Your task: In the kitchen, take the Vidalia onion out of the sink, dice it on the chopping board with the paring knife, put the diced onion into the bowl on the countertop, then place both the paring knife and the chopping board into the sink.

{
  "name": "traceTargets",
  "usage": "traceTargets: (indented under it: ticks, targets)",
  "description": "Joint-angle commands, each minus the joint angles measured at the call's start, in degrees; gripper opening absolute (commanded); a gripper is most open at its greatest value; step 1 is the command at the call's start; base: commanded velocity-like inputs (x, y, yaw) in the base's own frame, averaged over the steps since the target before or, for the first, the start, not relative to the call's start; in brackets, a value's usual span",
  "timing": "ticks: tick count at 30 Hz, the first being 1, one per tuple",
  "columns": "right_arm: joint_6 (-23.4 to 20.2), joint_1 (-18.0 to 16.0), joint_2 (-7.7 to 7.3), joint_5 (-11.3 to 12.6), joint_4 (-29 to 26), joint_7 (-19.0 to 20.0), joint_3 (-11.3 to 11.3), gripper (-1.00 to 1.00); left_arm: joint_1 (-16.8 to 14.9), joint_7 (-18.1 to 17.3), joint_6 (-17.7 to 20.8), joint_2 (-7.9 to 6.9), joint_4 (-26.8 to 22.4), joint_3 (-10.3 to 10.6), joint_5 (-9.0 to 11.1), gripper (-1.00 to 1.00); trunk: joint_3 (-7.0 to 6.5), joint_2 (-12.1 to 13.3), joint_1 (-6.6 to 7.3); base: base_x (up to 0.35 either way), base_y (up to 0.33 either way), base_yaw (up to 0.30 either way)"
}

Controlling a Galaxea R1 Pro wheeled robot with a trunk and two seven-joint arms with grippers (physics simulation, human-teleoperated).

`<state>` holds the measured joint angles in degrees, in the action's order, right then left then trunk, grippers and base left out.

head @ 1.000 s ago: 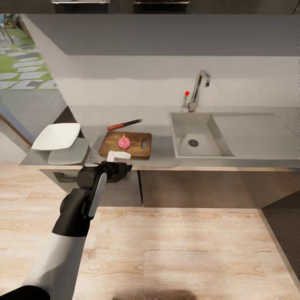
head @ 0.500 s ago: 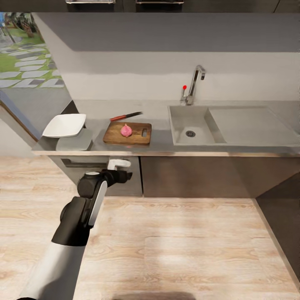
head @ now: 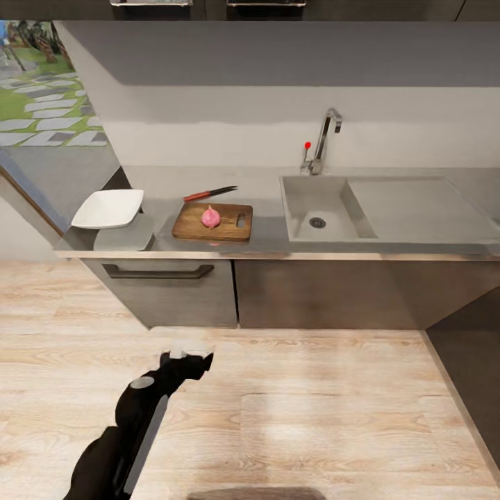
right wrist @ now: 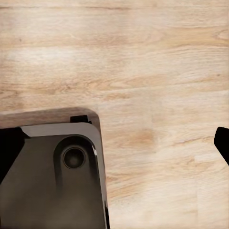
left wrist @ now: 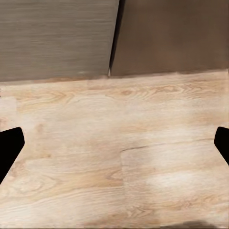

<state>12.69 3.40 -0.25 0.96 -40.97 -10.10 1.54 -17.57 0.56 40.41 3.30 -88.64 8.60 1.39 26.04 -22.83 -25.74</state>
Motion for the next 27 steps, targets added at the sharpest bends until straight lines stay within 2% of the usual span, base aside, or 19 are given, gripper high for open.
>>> traceTargets:
  ticks: [1,2,4,5,7,8,10,14,16,18,20,21,25,27]
  targets:
    - [0.1,0.0,-0.03,0.1,-0.1,-0.1,0.0,1.00,2.7,0.1,-2.4,-0.32,0.0,0.0,0.2,1.00,0.07,-0.1,-0.04,0.000,0.000,0.000]
    - [0.1,0.0,-0.04,0.1,-0.1,-0.1,0.0,1.00,4.0,0.1,-3.7,-0.45,0.0,0.0,0.1,1.00,0.07,-0.1,-0.04,0.000,0.000,0.000]
    - [0.1,0.0,-0.08,0.1,-0.1,-0.1,0.0,1.00,10.8,0.1,-11.1,-1.32,0.4,0.0,0.1,1.00,0.07,-0.1,-0.04,0.000,0.000,0.000]
    - [0.1,0.0,-0.08,0.1,-0.1,-0.1,0.0,1.00,12.0,0.1,-12.7,-1.54,0.5,0.0,0.1,1.00,0.07,-0.1,-0.04,0.000,0.000,0.000]
    - [0.2,0.0,-0.14,0.1,-0.2,-0.1,0.0,1.00,16.4,0.1,-18.9,-2.55,1.5,0.0,0.1,1.00,0.07,-0.1,-0.04,0.000,0.000,0.000]
    - [0.5,0.0,-0.16,0.1,-0.2,-0.1,0.0,1.00,19.2,0.1,-23.9,-3.16,2.9,0.0,0.1,1.00,0.07,-0.1,-0.04,0.000,0.000,0.000]
    - [1.6,0.0,-0.16,0.1,-0.2,-0.1,0.0,1.00,22.0,0.2,-30.0,-3.55,5.6,0.0,0.1,1.00,0.07,-0.1,-0.04,0.000,0.000,0.000]
    - [3.2,0.0,-0.10,0.0,-0.3,-0.1,0.0,1.00,25.2,0.2,-40.8,-3.79,12.2,0.0,0.1,1.00,0.07,-0.1,-0.04,0.000,0.000,0.000]
    - [3.4,0.0,-0.18,-0.1,-0.3,-0.1,0.0,1.00,26.1,0.3,-43.4,-3.81,15.2,-0.1,0.0,1.00,0.07,-0.1,-0.04,0.000,0.000,0.000]
    - [3.5,0.0,-0.22,-0.1,-0.3,-0.1,0.0,1.00,26.2,0.3,-44.0,-3.82,16.7,-0.2,0.0,1.00,0.07,-0.1,-0.04,0.000,0.000,0.000]
    - [3.7,0.0,-0.22,-0.2,-0.3,-0.1,0.0,1.00,26.3,0.3,-44.4,-3.82,18.2,-0.3,0.0,1.00,0.07,-0.1,-0.04,0.000,0.000,0.000]
    - [4.2,0.0,-0.20,-0.2,-0.3,-0.1,0.0,1.00,26.4,0.3,-44.6,-3.82,20.5,-0.5,0.0,1.00,0.07,-0.1,-0.04,0.000,0.000,0.000]
    - [4.8,0.0,-0.15,-0.1,-0.3,-0.2,0.0,1.00,26.4,0.3,-44.7,-3.87,22.5,-0.7,0.1,1.00,0.07,-0.1,-0.04,0.000,0.000,0.000]
    - [5.0,0.0,-0.06,-0.1,-0.3,-0.2,0.0,1.00,26.4,0.3,-44.8,-3.92,25.9,-1.1,0.1,1.00,0.07,-0.1,-0.04,0.000,0.000,0.000]
